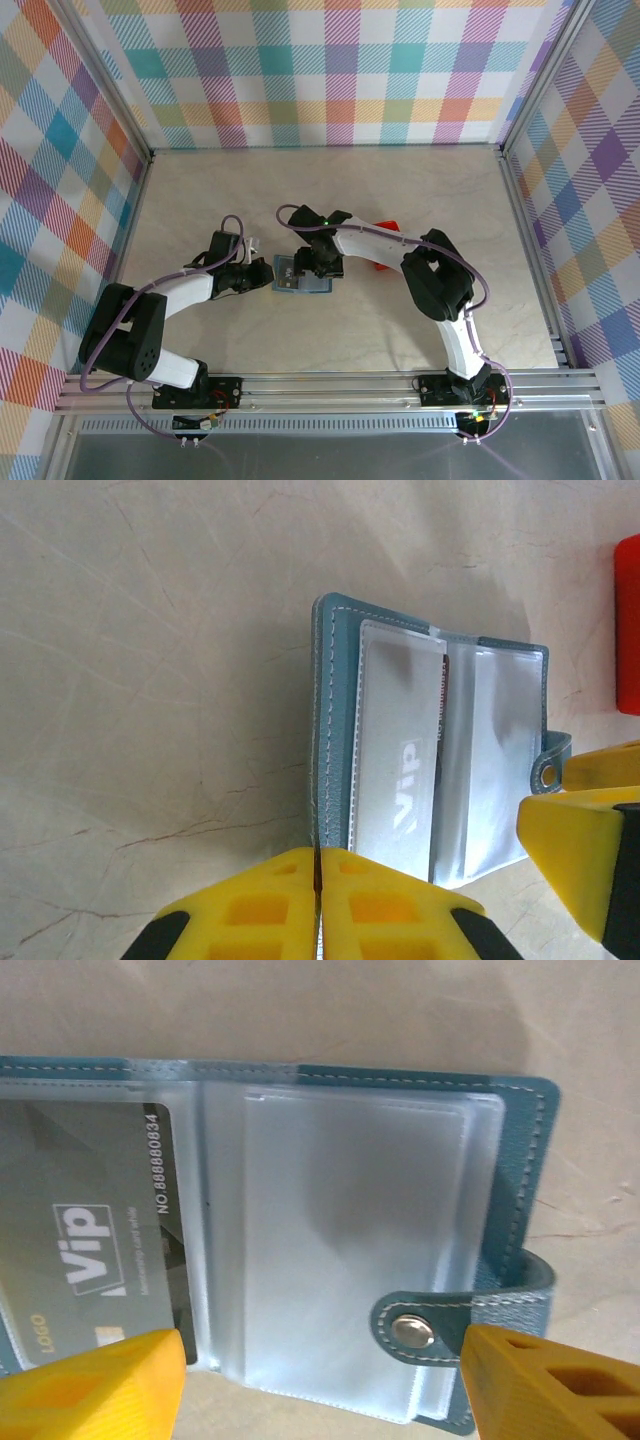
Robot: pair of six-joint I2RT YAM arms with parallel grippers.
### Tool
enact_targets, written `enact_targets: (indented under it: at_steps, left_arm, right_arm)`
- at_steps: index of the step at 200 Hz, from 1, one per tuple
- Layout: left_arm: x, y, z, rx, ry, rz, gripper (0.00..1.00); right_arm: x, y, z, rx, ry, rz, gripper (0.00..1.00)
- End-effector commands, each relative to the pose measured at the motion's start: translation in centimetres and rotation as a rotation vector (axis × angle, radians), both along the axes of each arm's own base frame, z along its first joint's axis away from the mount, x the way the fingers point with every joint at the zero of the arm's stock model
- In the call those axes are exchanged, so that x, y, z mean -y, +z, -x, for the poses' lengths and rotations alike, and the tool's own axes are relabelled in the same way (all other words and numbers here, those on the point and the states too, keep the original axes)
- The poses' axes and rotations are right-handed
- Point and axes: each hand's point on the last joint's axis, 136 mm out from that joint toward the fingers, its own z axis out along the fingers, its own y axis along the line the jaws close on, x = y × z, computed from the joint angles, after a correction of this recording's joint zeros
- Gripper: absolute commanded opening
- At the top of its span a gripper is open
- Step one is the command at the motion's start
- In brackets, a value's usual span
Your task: Put the credit cards into the card holder
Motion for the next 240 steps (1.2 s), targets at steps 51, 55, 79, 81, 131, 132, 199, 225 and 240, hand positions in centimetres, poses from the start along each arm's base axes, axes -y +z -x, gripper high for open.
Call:
enact_targets:
  at_steps: [51, 55, 79, 81, 131, 132, 199, 225, 240]
  left_arm:
    - [-0.4, 0.1, 0.3, -0.003, 0.008, -0.008, 0.08]
    - [-0.4, 0.1, 0.3, -0.004, 0.008, -0.008, 0.08]
    - [-0.4, 0.2, 0.3, 0.001, 0.006, -0.006, 0.08]
    - [-0.4, 0.2, 0.3, -0.001, 0.006, -0.006, 0.08]
    - [-0.4, 0.1, 0.4, -0.002, 0.007, -0.009, 0.08]
    - [-0.4, 0.1, 0.4, -0.001, 0.007, -0.009, 0.08]
    - [-0.5, 0.1, 0.4, -0.001, 0.010, -0.013, 0.08]
    - [-0.5, 0.1, 0.4, 0.001, 0.012, -0.013, 0.08]
    - [-0.6, 0.1, 0.4, -0.003, 0.011, -0.017, 0.08]
  right_arm:
    - [3.2, 2.4, -0.3, 0.070, 0.013, 0.095, 0.72]
    - [3.4, 2.2, -0.4, 0.073, 0.018, 0.111, 0.72]
    - [3.7, 1.3, -0.6, 0.058, 0.068, 0.171, 0.73]
    - [3.7, 1.2, -0.6, 0.056, 0.073, 0.173, 0.73]
    - [2.2, 0.8, -1.4, 0.059, 0.104, 0.141, 0.73]
    - [2.2, 0.7, -1.4, 0.059, 0.104, 0.142, 0.73]
    - [3.2, -1.0, -1.7, 0.020, 0.080, 0.217, 0.74]
    - [4.2, -1.0, -1.8, 0.023, 0.054, 0.224, 0.74]
    - [4.8, -0.9, -1.8, 0.023, 0.039, 0.222, 0.74]
